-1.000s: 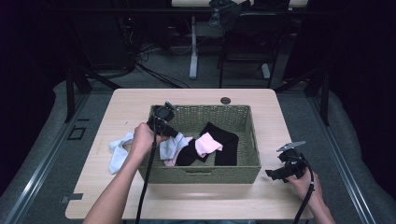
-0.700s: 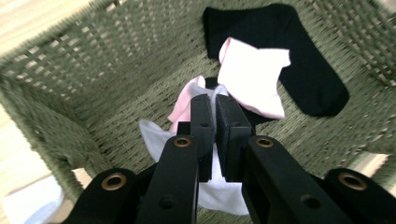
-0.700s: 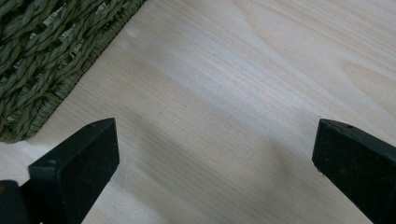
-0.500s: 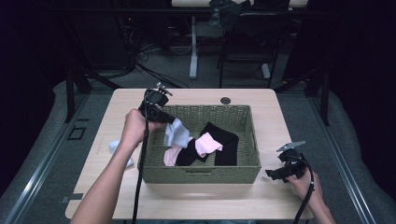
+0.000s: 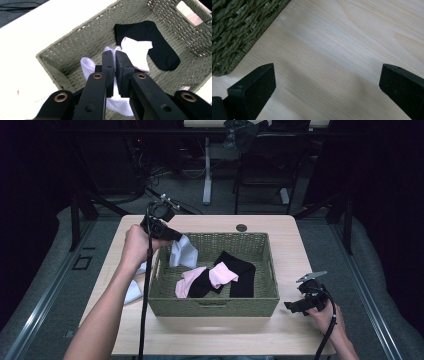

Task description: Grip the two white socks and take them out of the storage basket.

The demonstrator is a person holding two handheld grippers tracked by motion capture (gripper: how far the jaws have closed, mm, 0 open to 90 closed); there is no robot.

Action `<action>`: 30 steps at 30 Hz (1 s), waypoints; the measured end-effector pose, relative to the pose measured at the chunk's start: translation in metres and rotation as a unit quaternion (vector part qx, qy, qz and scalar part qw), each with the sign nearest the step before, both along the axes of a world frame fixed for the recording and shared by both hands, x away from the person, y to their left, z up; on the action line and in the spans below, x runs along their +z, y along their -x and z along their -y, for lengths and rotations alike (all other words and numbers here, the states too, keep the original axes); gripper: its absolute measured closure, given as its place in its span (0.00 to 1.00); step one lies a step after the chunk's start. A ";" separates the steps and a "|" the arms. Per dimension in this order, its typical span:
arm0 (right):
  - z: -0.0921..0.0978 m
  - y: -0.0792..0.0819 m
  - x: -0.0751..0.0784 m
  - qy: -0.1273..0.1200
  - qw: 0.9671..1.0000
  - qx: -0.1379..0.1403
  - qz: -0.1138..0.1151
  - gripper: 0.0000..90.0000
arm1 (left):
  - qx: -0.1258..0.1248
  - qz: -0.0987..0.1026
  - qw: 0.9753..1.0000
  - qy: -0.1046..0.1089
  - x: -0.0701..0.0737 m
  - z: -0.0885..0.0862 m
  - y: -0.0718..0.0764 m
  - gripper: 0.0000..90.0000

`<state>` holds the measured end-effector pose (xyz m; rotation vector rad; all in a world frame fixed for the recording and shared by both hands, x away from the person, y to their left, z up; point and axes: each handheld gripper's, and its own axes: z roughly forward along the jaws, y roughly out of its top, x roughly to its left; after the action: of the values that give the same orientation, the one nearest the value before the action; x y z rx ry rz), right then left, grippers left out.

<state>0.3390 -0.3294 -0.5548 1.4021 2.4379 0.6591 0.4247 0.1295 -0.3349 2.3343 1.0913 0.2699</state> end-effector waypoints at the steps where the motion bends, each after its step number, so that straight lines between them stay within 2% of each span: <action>1: 0.000 0.000 0.000 0.000 1.000 0.000 0.000 0.00 | 0.000 0.000 1.000 0.000 0.000 0.000 0.000 0.96; 10: 0.000 0.000 0.000 0.006 1.000 -0.001 -0.001 0.00 | 0.019 0.027 0.999 0.012 0.028 -0.018 0.006 0.96; 16: -0.001 0.000 0.000 0.007 1.000 0.001 0.000 0.00 | 0.035 0.036 0.999 0.009 0.039 -0.035 0.010 0.96; 17: -0.002 0.001 -0.002 -0.005 1.000 -0.005 0.003 0.00 | 0.042 0.037 0.998 0.007 0.042 -0.042 0.011 0.96; 18: -0.002 0.001 -0.002 -0.005 1.000 -0.005 0.003 0.00 | 0.042 0.037 0.998 0.007 0.042 -0.042 0.011 0.96; 19: -0.001 0.000 -0.001 0.004 1.000 0.001 -0.003 0.00 | 0.050 0.039 0.998 0.007 0.045 -0.050 0.013 0.96; 20: -0.001 0.000 -0.001 0.004 1.000 0.001 -0.003 0.00 | 0.050 0.039 0.998 0.007 0.045 -0.050 0.013 0.96; 21: -0.001 0.000 -0.001 0.004 1.000 0.000 -0.003 0.00 | 0.060 0.043 0.997 0.008 0.048 -0.059 0.015 0.96; 22: -0.001 0.000 -0.001 0.004 1.000 0.000 -0.003 0.00 | 0.060 0.043 0.997 0.008 0.048 -0.059 0.015 0.96; 23: -0.001 0.000 0.000 0.004 1.000 0.001 -0.003 0.00 | 0.069 0.047 0.996 0.011 0.051 -0.069 0.018 0.95; 24: -0.001 0.000 0.000 0.004 1.000 0.001 -0.003 0.00 | 0.069 0.047 0.996 0.011 0.051 -0.069 0.018 0.95; 25: -0.001 0.000 0.000 0.004 1.000 0.000 -0.002 0.00 | 0.080 0.051 0.995 0.011 0.053 -0.079 0.021 0.95; 26: -0.001 0.000 0.000 0.004 1.000 0.000 -0.002 0.00 | 0.080 0.051 0.995 0.011 0.053 -0.079 0.021 0.95; 27: -0.001 0.000 -0.001 -0.001 1.000 0.002 -0.005 0.00 | 0.090 0.052 0.994 0.011 0.055 -0.089 0.024 0.95; 28: -0.001 0.000 -0.001 -0.001 1.000 0.002 -0.005 0.00 | 0.090 0.052 0.994 0.011 0.055 -0.089 0.024 0.95; 29: -0.001 0.000 -0.001 0.010 1.000 0.001 -0.004 0.00 | 0.100 0.053 0.994 0.013 0.055 -0.099 0.027 0.95; 30: -0.002 0.000 -0.001 0.010 1.000 -0.001 -0.003 0.00 | 0.104 0.054 0.993 0.012 0.055 -0.103 0.029 0.95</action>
<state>0.3394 -0.3276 -0.5562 1.4003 2.4402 0.6304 0.3957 0.2330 -0.2802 2.1592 1.2782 0.4536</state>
